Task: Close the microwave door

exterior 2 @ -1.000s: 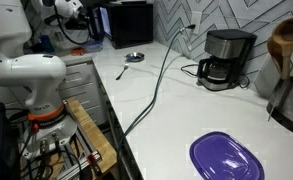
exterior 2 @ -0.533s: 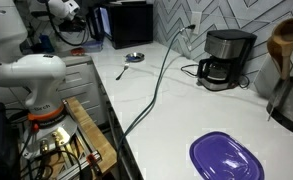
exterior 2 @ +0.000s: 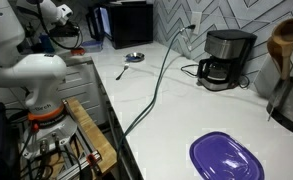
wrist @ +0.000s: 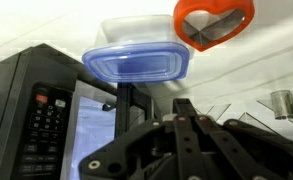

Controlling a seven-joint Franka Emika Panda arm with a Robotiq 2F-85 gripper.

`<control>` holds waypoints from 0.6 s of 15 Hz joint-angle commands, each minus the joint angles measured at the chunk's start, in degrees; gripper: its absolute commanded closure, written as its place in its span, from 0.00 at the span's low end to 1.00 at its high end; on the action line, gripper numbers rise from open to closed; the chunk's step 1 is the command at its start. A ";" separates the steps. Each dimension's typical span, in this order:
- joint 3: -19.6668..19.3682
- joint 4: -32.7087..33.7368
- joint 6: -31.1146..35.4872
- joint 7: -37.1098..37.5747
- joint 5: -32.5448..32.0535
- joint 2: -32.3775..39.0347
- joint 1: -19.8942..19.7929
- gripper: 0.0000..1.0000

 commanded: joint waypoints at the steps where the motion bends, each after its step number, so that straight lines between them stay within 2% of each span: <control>1: -0.05 0.02 0.00 0.00 -0.01 0.08 -0.16 0.99; 4: -0.08 0.02 0.00 0.00 -0.01 0.10 -0.22 0.99; 6: -0.24 3.90 3.15 -1.75 -0.53 1.77 -0.14 1.00; 9: -1.08 10.30 4.36 -7.76 2.00 5.27 0.45 1.00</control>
